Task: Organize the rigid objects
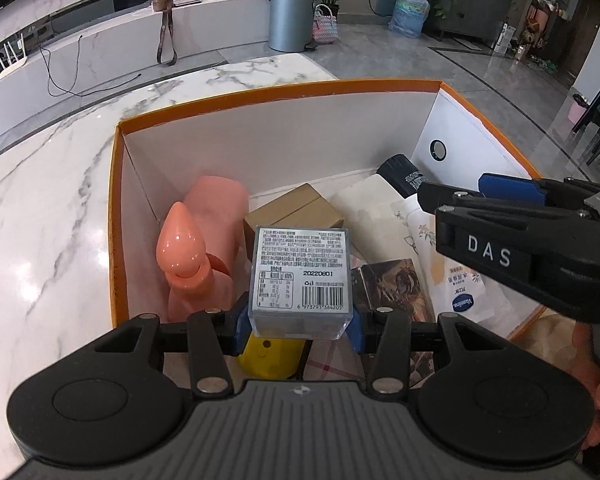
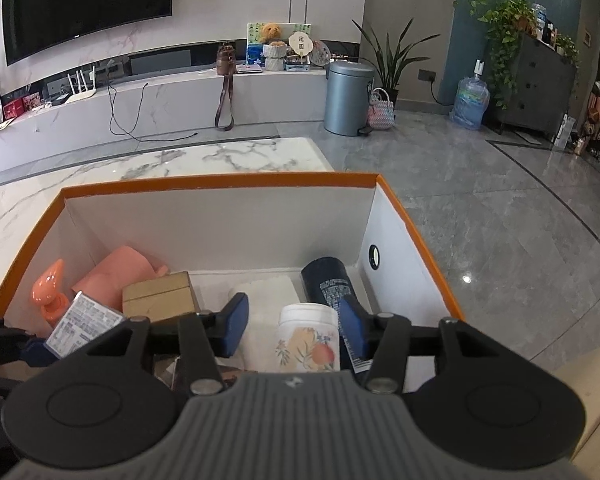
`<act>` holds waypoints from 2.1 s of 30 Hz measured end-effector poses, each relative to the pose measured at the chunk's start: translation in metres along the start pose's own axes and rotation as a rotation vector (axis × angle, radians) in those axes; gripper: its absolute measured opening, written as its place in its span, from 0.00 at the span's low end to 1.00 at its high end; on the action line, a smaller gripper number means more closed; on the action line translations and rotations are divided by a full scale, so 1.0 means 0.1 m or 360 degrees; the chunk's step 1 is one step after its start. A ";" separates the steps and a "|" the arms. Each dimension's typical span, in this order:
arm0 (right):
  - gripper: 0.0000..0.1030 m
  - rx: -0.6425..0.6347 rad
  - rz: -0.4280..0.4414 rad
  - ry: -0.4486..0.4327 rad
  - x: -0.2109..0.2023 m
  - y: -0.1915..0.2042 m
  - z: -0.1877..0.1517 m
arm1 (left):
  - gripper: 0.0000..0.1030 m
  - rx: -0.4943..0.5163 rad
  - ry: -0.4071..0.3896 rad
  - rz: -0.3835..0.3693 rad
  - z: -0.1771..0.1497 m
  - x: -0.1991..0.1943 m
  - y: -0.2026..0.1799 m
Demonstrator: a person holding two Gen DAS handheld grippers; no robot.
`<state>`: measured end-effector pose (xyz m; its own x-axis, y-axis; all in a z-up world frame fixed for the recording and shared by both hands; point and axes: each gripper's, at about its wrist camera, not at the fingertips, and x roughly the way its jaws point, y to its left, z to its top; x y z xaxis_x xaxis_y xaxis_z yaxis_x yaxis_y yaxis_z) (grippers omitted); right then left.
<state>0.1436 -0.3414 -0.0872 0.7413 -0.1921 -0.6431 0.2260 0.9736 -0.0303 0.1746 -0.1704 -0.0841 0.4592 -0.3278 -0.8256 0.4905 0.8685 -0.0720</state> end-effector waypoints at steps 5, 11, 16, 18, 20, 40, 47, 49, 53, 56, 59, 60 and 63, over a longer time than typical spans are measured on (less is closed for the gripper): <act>0.50 0.0003 -0.0002 -0.0002 0.00 0.00 0.00 | 0.51 0.0023 -0.0012 0.0048 0.01 0.02 -0.02; 0.51 0.0011 0.0000 -0.0004 -0.01 -0.01 0.00 | 0.52 0.0038 -0.0016 0.0072 -0.01 0.03 -0.04; 0.55 0.0008 0.0001 -0.0005 0.00 -0.01 0.00 | 0.66 0.0049 -0.0073 0.0078 -0.02 -0.01 -0.05; 0.55 0.0008 -0.0001 -0.0003 0.00 -0.01 0.00 | 0.68 0.0066 -0.0106 0.0080 -0.01 -0.04 -0.07; 0.55 0.0009 -0.0002 -0.0002 0.00 -0.01 0.00 | 0.70 0.0065 -0.0129 0.0079 0.01 -0.08 -0.07; 0.68 0.0110 0.0028 -0.0104 -0.14 -0.09 0.01 | 0.70 -0.0051 -0.0494 0.0172 -0.05 -0.56 0.13; 0.73 0.0065 0.0134 -0.0158 -0.41 -0.08 0.01 | 0.70 -0.0157 -0.0639 0.0280 -0.12 -0.86 0.31; 0.75 0.0030 0.0171 -0.0194 -0.53 -0.06 -0.03 | 0.70 -0.0164 -0.0674 0.0322 -0.16 -0.93 0.34; 0.79 0.0021 0.0232 -0.0260 -0.75 -0.06 -0.10 | 0.70 -0.0189 -0.0753 0.0401 -0.25 -1.05 0.37; 0.79 0.0003 0.0254 -0.0319 -0.92 -0.06 -0.16 | 0.71 -0.0190 -0.0792 0.0441 -0.33 -1.13 0.36; 0.80 -0.0004 0.0264 -0.0378 -1.05 -0.06 -0.23 | 0.71 -0.0195 -0.0801 0.0457 -0.40 -1.19 0.36; 0.80 0.0000 0.0272 -0.0394 -1.09 -0.06 -0.25 | 0.71 -0.0200 -0.0802 0.0463 -0.42 -1.20 0.36; 0.83 -0.0003 0.0282 -0.0453 -1.22 -0.07 -0.33 | 0.71 -0.0222 -0.0787 0.0465 -0.49 -1.24 0.40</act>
<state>0.0311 -0.3207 -0.0339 0.9158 -0.0464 -0.3990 0.0771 0.9951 0.0613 0.1007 -0.0766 -0.0123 0.8678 -0.1733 -0.4658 0.2054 0.9785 0.0186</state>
